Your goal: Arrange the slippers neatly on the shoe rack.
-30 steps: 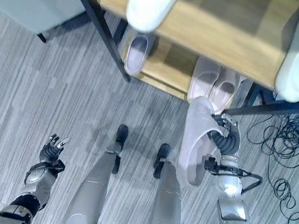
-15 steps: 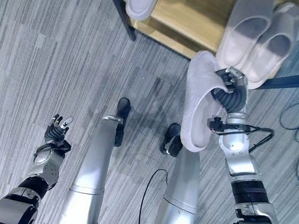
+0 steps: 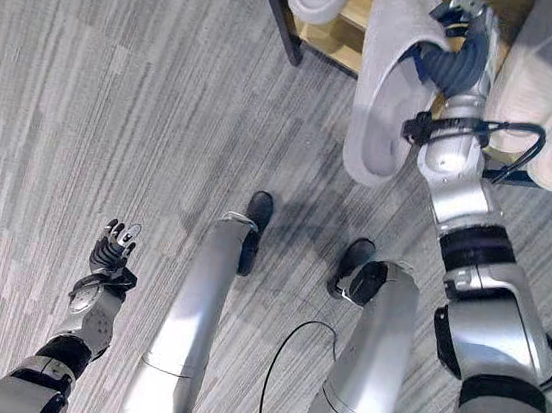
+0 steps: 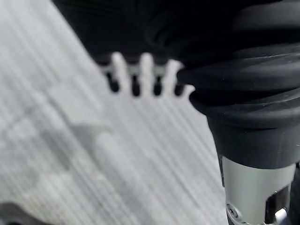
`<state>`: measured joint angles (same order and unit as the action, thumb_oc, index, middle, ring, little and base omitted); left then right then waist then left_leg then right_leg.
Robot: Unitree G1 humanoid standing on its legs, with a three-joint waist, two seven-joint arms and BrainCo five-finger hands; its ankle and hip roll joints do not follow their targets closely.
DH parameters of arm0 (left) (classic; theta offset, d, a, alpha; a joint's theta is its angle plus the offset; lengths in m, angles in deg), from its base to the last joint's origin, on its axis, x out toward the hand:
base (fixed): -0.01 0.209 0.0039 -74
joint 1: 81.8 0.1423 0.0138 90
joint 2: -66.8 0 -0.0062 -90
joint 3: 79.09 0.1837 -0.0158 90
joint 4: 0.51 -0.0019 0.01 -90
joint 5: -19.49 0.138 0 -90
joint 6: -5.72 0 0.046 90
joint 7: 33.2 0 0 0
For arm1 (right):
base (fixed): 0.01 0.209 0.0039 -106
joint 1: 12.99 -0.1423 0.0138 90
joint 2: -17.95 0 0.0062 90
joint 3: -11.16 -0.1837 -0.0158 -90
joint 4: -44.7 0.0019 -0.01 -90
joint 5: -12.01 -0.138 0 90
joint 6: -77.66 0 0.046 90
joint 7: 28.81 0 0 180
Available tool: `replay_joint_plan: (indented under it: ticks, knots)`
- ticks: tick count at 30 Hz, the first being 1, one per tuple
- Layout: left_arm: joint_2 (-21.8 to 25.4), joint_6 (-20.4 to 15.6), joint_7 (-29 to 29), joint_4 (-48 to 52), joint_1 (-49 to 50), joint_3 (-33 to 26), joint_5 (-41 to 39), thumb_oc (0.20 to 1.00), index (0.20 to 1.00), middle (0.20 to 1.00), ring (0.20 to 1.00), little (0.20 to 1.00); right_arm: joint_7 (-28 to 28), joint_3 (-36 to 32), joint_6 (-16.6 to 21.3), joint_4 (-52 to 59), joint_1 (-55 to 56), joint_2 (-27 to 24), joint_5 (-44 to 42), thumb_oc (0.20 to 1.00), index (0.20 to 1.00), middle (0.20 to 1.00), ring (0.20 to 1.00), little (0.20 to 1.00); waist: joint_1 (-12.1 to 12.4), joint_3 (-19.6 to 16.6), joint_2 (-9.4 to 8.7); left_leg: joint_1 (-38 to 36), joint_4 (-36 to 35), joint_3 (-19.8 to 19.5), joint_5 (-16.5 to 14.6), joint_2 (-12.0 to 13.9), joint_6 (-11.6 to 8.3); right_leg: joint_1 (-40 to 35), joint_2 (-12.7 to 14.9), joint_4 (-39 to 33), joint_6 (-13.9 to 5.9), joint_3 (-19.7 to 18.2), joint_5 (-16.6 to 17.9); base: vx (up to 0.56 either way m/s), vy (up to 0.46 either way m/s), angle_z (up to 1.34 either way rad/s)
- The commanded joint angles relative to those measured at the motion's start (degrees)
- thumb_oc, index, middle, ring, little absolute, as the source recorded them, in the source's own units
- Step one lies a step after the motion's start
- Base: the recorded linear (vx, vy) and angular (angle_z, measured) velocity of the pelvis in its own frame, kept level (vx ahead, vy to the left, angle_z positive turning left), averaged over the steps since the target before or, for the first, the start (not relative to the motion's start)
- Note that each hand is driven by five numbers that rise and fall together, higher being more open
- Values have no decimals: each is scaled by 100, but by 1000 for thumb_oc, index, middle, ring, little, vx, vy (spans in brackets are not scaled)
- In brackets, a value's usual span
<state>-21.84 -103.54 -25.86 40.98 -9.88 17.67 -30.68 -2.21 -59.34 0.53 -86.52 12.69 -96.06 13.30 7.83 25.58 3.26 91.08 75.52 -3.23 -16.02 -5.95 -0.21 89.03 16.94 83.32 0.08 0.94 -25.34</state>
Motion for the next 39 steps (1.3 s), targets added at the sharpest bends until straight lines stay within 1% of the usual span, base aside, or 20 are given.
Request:
replay_joint_plan:
  ticks: [1,4,5,6,7,9,10,11,12,13,14,18,22,23,26,28,31,34,37,39]
  knots:
    - [175,-209,-57,-76,175,-176,-191,1000,1000,1000,1000,1000,309,240,-18,-142,-557,-438,-274,200,200,200,200,200,-56,288,-12,-113,44,-193,-668,110,11,-335,-98,-240,-289,-422,-92,29,-2,12]
    - [193,-251,-90,135,294,-19,-260,1000,1000,1000,1000,1000,358,661,-101,-640,-1165,-599,-352,200,200,200,200,200,22,410,23,-113,160,-188,-713,30,-15,-295,-15,-50,-279,-508,-148,46,0,12]
    - [213,-259,-105,536,460,31,-376,1000,1000,1000,1000,1000,342,914,-235,-881,-1362,-720,-262,200,200,200,200,200,71,413,36,-113,214,-170,-802,-7,-34,-278,62,20,-275,-551,-194,60,-25,12]
    - [208,-257,-102,542,465,28,-373,1000,1000,1000,1000,1000,341,926,-232,-890,-1373,-718,-265,200,200,200,200,200,65,413,39,-113,216,-170,-804,-9,-34,-278,64,23,-275,-552,-197,62,-13,15]
    - [258,-312,-82,786,548,72,-407,1000,1000,1000,1000,1000,372,973,-245,-1050,-1466,-698,-351,200,200,200,200,200,93,414,54,-113,268,-141,-849,-14,-43,-281,88,55,-277,-560,-208,38,19,15]
    - [300,-290,-110,1091,714,137,-435,1000,1000,1000,1000,1000,357,1178,-337,-1373,-1707,-858,-344,200,200,200,200,200,138,416,78,-113,280,-109,-906,-9,-42,-272,134,92,-271,-569,-231,43,20,13]
    - [300,-290,-109,1091,715,136,-435,1000,1000,1000,1000,1000,357,1180,-336,-1375,-1708,-858,-344,200,200,200,200,200,138,416,78,-113,280,-109,-906,-9,-42,-273,135,92,-271,-569,-231,26,26,5]
    - [345,-317,-109,1301,775,170,-430,1000,1000,1000,1000,1000,353,1233,-352,-1409,-1817,-896,-405,200,200,200,200,200,171,417,92,-113,268,-102,-911,-16,-49,-277,150,69,-268,-565,-235,29,37,6]
    - [421,-322,-120,1508,918,228,-273,1000,1000,1000,1000,1000,374,1324,-339,-1534,-2001,-949,-477,200,200,200,200,200,226,417,120,-113,256,-90,-917,-37,-47,-272,163,71,-287,-564,-217,29,38,8]
    - [417,-320,-116,1513,920,226,-269,1000,1000,1000,1000,1000,373,1333,-334,-1542,-2010,-948,-480,200,200,200,200,200,223,417,124,-113,255,-91,-918,-38,-46,-273,163,71,-287,-564,-217,50,28,9]
    - [570,-322,-126,1734,1086,290,-13,1000,1000,1000,1000,1000,378,1548,-339,-1747,-2288,-1037,-508,200,200,200,200,200,320,417,153,-113,228,-86,-904,-53,-71,-278,192,41,-321,-590,-177,40,4,6]
    - [662,-329,-129,1774,1272,357,144,1000,1000,1000,1000,1000,435,1719,-335,-2051,-2617,-1123,-582,200,200,200,200,200,405,417,196,-113,256,-80,-895,-91,-93,-284,216,63,-345,-581,-172,31,4,6]
    - [760,-346,-119,1842,1437,373,294,1000,1000,1000,1000,1000,557,1816,-269,-2038,-2853,-1245,-725,200,200,200,200,200,486,417,237,-113,171,-60,-855,-149,-109,-297,291,22,-372,-587,-171,24,5,13]
    - [832,-386,-97,1870,1491,384,338,1000,1000,1000,1000,1000,658,1802,-234,-2112,-2969,-1292,-838,1000,1000,1000,1000,1000,536,417,259,-113,149,-77,-826,-208,-125,-295,338,5,-383,-584,-142,15,-28,12]
    - [830,-386,-106,1887,1557,382,399,1000,1000,1000,1000,1000,719,1826,-291,-1983,-2965,-1346,-696,1000,1000,1000,1000,1000,541,417,264,-113,115,-70,-826,-220,-125,-291,364,-1,-384,-592,-139,12,-7,11]
    - [891,-389,-106,2040,1636,391,423,1000,1000,1000,1000,1000,841,1837,-414,-1993,-3045,-1457,-547,1000,1000,1000,1000,1000,549,418,291,-113,105,-73,-785,-242,-143,-295,392,-6,-378,-580,-129,4,3,7]
    - [933,-358,-142,1982,1725,375,457,1000,1000,1000,1000,1000,854,1765,-518,-1983,-3051,-1507,-499,1000,1000,1000,1000,1000,509,419,266,-113,52,-108,-738,-281,-183,-298,422,14,-384,-601,-98,-5,-21,7]
    - [982,-332,-151,1943,1758,426,507,1000,1000,1000,1000,1000,885,1621,-460,-2109,-2999,-1513,-679,1000,1000,1000,1000,1000,510,419,275,-113,4,-112,-697,-277,-201,-278,459,51,-354,-595,-126,4,-25,8]
    - [1002,-296,-149,1901,1843,448,574,1000,1000,1000,1000,1000,821,1646,-462,-2153,-2964,-1525,-738,1000,1000,1000,1000,1000,501,420,285,-113,-52,-136,-654,-271,-230,-258,467,45,-350,-599,-109,-3,-1,3]
    - [991,-291,-137,1819,1884,449,642,1000,1000,1000,1000,1000,860,1500,-405,-2087,-2837,-1485,-824,1000,1000,1000,1000,1000,482,420,296,-113,-75,-129,-644,-259,-228,-254,465,43,-355,-608,-86,0,0,0]
